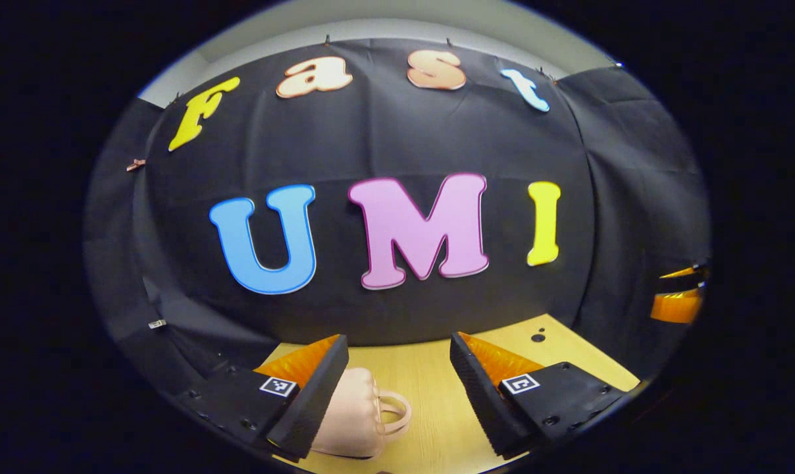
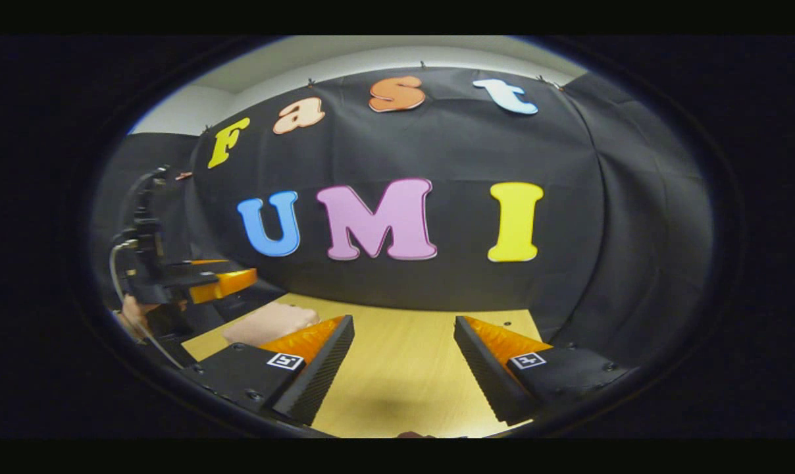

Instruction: First open the suitcase, pack the skin care products into it, and then close the suitcase.

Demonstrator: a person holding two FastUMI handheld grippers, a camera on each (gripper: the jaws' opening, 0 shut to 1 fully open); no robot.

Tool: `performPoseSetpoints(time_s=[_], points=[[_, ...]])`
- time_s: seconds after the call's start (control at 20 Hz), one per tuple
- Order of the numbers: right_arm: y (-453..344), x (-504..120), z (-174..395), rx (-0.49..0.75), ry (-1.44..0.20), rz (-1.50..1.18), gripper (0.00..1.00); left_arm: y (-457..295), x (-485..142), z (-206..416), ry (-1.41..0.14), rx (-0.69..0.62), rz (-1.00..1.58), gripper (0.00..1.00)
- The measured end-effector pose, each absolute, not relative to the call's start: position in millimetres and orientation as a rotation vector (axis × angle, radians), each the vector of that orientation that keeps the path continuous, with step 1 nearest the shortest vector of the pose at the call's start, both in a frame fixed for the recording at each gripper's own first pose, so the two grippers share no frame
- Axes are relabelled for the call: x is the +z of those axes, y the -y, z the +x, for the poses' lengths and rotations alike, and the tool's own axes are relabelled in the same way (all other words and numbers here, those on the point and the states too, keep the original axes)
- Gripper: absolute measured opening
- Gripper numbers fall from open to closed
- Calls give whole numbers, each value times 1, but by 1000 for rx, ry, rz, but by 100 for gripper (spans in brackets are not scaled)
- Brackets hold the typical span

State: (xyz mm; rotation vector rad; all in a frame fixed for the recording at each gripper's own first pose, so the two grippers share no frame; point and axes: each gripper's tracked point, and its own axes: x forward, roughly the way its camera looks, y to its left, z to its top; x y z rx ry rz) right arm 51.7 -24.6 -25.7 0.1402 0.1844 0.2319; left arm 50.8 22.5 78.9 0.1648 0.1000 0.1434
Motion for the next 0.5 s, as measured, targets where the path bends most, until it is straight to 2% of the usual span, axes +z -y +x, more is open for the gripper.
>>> performPoseSetpoints(time_s=[0.15, 0.3, 0.5], points=[[19, -1, 50, 131, -76, 120, 97, -6, 98, 10, -40, 149, 201, 97], [15, 3, 38, 38, 9, 72, 97, 1, 86, -21, -68, 128, 160, 97], [-7, 0, 29, 68, 6, 0, 97, -8, 86, -33, -87, 134, 158, 97]])
